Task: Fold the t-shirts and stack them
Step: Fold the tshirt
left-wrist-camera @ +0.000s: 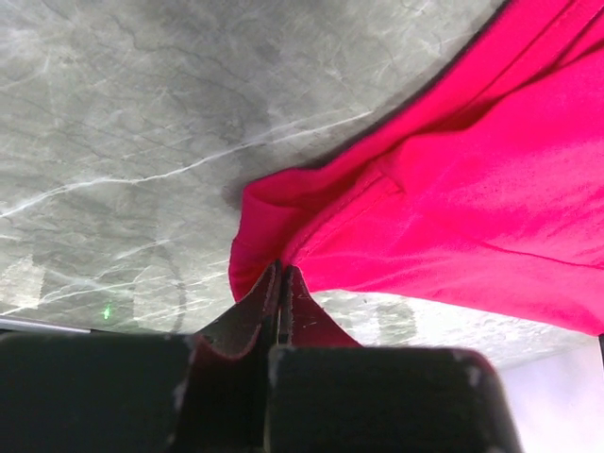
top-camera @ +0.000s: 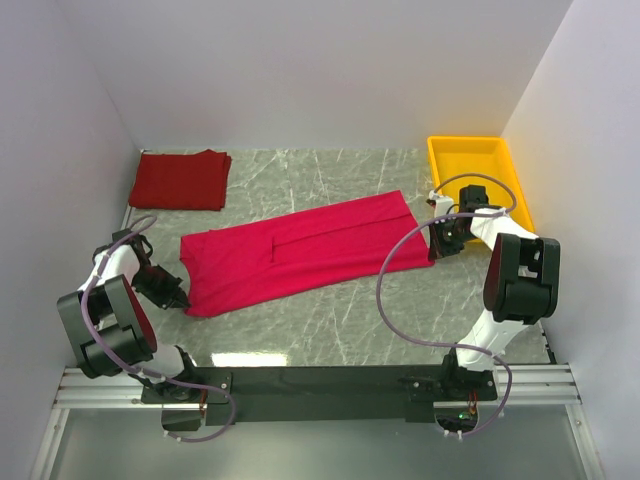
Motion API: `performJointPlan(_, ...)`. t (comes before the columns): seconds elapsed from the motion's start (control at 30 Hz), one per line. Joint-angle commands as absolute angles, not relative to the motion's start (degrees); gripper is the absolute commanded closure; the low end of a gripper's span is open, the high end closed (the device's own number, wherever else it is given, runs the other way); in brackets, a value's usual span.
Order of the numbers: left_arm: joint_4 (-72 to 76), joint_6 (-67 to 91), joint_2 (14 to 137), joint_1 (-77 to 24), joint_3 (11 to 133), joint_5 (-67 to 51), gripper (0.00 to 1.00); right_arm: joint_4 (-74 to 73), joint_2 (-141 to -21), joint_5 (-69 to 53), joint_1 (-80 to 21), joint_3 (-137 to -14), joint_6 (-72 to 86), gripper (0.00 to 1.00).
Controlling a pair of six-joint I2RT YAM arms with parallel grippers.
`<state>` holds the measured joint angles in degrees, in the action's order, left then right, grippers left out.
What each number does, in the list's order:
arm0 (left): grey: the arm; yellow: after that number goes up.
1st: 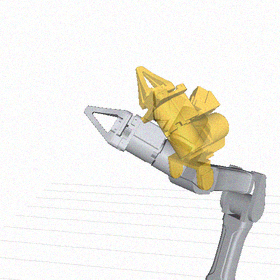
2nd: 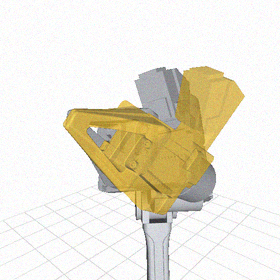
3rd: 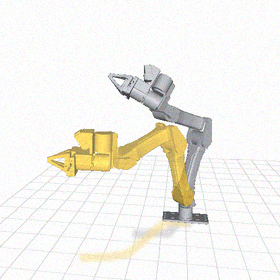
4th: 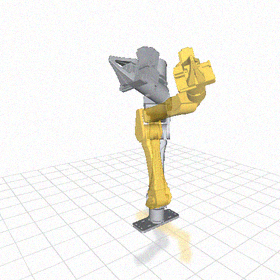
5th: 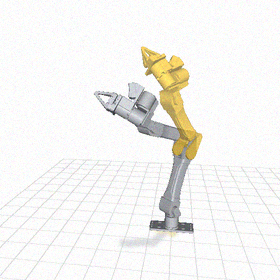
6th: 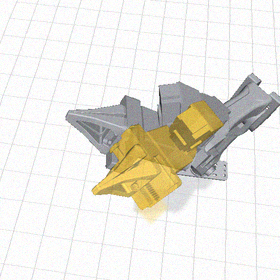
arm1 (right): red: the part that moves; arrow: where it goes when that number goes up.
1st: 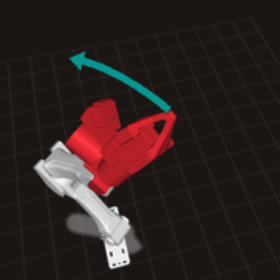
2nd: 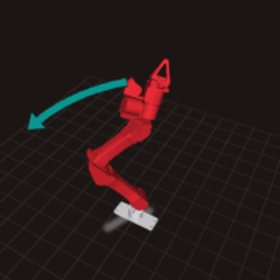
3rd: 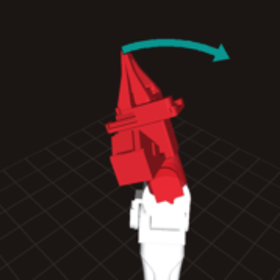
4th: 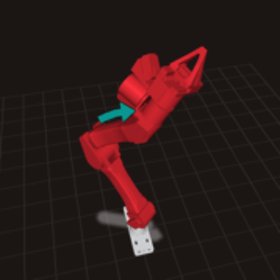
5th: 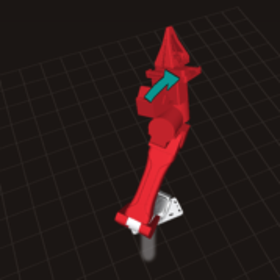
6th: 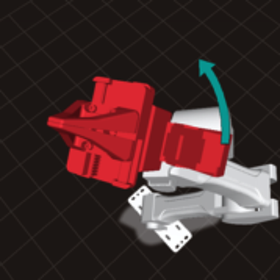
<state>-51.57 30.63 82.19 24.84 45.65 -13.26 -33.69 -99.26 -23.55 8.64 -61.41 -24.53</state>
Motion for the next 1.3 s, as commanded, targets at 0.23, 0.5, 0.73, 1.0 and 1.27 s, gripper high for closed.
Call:
performJointPlan(0.23, -52.6, 30.8, 80.8, 25.1, 46.8, -9.5, 0.98, -32.3, -97.4, -19.8, 10.3, -62.1, -27.0, 1.0)
performJointPlan(0.5, -52.9, 29.9, 78.9, 25.1, 47.5, -12.0, 0.69, -35.3, -97.9, -25.5, 10.5, -63.8, -28.2, 0.66)
performJointPlan(0.73, -53.8, 30.2, 73.6, 25.1, 49.5, -11.8, 0.51, -36.6, -100.1, -27.9, 10.4, -63.0, -27.7, 0.66)
performJointPlan(1.0, -56.3, 33.2, 71.3, 25.1, 45.3, -11.7, 0.48, -36.7, -101.9, -27.3, 10.4, -62.5, -27.2, 0.7)
performJointPlan(1.27, -55.8, 35.5, 72.9, 24.4, 41.5, -11.3, 0.54, -36.2, -101.9, -27.2, 10.3, -62.8, -26.4, 0.76)
